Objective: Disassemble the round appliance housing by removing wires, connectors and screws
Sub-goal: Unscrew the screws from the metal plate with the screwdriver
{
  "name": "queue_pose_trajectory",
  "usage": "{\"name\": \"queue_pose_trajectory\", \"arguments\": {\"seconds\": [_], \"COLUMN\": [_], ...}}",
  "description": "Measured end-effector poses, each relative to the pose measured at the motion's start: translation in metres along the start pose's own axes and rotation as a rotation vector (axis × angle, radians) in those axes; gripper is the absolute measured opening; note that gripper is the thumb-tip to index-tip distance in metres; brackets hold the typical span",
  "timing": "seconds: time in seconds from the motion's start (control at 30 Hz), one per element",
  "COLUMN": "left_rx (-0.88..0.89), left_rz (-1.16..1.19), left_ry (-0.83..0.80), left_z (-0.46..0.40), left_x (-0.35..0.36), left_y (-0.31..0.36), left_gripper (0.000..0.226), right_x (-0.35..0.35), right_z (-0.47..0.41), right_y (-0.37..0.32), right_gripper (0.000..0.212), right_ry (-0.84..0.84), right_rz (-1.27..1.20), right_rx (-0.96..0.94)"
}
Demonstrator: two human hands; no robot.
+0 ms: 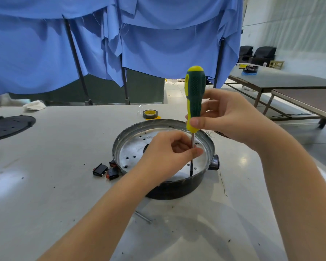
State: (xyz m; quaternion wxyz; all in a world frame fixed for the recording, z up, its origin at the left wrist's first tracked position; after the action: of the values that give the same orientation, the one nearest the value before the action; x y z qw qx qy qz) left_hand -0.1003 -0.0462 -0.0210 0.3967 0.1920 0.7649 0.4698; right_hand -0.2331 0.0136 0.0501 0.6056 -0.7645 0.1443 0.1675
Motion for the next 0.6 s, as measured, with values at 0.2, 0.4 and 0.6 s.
{"name": "queue_pose_trajectory", "arguments": {"seconds": [0.2, 0.4, 0.6], "left_rx": [-0.026, -0.025, -0.095], "left_rz": [-0.046, -0.046, -0.086], "left_ry": [-0.091, -0.097, -0.179], "left_z": [0.000, -0.001, -0.002], "left_x": [0.002, -0.002, -0.008], "left_y": [-0.005, -0.006, -0.005], "left_gripper": [0.007, 0.012, 0.008], "right_x": [-0.003, -0.007, -0.010], "right_z": [0.001, 0.003, 0.005], "right_y": [-0.003, -0.006, -0.008], "right_gripper": [0.041, 0.039, 0.035], "right_ry": [0.061, 0.125, 0.169], "right_rz": [0.027, 0.025, 0.035], "right_rx": [-0.031, -0.076, -0.094]}}
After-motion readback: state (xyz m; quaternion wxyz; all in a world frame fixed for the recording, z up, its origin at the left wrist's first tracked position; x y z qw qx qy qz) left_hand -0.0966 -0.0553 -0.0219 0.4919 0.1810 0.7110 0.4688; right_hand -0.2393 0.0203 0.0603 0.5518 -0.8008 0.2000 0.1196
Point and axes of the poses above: each hand's wrist, its own z-axis away from the middle knuckle, its own x-axis out of the palm, y = z × x, the point moved 3 cm from there along -z, towards the middle knuckle, and after that the axes turned 13 degrees about -y, right-handed, at the moved point
